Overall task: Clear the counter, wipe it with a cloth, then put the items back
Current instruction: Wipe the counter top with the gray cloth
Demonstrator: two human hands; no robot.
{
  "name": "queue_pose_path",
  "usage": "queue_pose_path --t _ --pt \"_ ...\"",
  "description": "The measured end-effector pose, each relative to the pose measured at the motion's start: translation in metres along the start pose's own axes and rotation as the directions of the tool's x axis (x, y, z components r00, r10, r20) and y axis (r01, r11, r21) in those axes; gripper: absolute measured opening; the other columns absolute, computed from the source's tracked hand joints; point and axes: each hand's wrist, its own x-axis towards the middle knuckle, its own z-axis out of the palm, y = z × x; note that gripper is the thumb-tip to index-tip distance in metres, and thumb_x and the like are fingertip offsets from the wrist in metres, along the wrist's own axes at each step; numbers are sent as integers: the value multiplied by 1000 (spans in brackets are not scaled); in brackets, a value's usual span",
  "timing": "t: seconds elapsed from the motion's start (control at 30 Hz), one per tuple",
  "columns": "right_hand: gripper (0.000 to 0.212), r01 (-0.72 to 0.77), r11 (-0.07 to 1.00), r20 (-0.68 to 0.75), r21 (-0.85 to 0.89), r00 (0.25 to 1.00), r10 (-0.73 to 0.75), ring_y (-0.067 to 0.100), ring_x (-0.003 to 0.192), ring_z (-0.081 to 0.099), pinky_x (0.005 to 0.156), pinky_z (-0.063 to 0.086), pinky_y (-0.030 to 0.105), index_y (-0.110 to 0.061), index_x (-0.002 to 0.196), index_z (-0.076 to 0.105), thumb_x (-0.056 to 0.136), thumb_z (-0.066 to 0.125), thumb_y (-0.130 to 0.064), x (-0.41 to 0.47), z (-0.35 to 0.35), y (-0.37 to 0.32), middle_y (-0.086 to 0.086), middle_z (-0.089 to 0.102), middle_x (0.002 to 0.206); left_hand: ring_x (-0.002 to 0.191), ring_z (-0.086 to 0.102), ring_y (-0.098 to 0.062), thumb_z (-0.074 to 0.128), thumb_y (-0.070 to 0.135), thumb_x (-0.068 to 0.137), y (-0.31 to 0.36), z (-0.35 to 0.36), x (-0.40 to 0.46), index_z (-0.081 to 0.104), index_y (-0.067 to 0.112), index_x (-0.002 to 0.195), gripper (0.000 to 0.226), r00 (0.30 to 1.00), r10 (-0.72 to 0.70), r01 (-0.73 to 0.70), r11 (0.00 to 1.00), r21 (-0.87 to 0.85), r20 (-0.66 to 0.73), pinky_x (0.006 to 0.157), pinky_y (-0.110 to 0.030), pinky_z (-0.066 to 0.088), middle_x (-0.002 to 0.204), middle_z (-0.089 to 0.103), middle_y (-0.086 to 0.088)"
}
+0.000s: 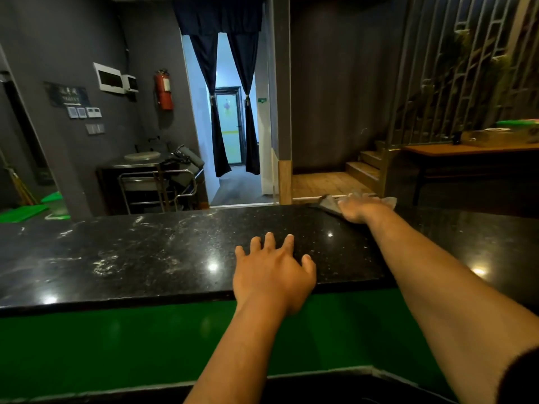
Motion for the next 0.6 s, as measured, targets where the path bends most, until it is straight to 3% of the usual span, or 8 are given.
queue_pose_path --t 0.07,0.13,0.23,0.3,0.43,0.5,0.6 --pt "56 33 998 8 -57 999 -32 34 141 31 115 22 55 -18 148 35 102 24 -46 2 6 -7 11 28 158 150 18 -35 23 57 99 0 0 2 22 29 158 66 1000 -4 4 1000 5 -12 120 -59 13 164 22 -12" --pt "59 185 982 60 -42 981 -182 35 146 23 116 16 59 -24 153 26 100 22 -50 -14 17 -19 7 19 162 148 20 -35 23 57 98 1 1 1 23 29 158 66 1000 -4 4 1000 9 -14 118 -59 16 163 24 -12" --pt "53 402 916 97 -10 912 -399 27 151 8 120 5 51 -32 156 13 105 21 -45 -68 27 -6 -1 7 165 149 20 -36 21 57 99 0 0 0 24 28 158 66 1000 7 -7 1000 6 0 119 -60 16 164 22 -12" --pt "52 356 934 83 30 930 -357 23 151 6 120 4 47 -37 155 13 105 20 -46 -82 27 34 -4 5 165 149 19 -36 20 57 99 -2 -2 0 22 28 158 66 1000 11 -11 1000 -3 10 119 -60 16 164 21 -12" --pt "63 0 998 -4 -57 1000 -1 34 146 24 117 19 53 -29 153 26 96 12 -52 -82 10 97 8 18 163 149 21 -36 17 58 100 -1 -4 -1 21 30 158 65 1000 13 -14 1000 13 17 119 -60 18 164 22 -13" --pt "52 63 996 -45 -61 997 -66 34 143 30 113 23 53 -27 150 31 101 21 -41 -112 12 85 9 26 159 150 19 -37 17 58 100 -1 -5 0 19 30 159 65 999 -3 2 1000 28 43 119 -60 16 165 19 -13" --pt "49 305 952 -3 -3 952 -305 27 150 14 118 10 48 -32 155 22 106 23 -38 -156 21 77 1 14 164 152 10 -38 17 55 103 12 -12 1 11 29 160 63 991 -15 13 1000 14 137 121 -59 9 166 10 -15"
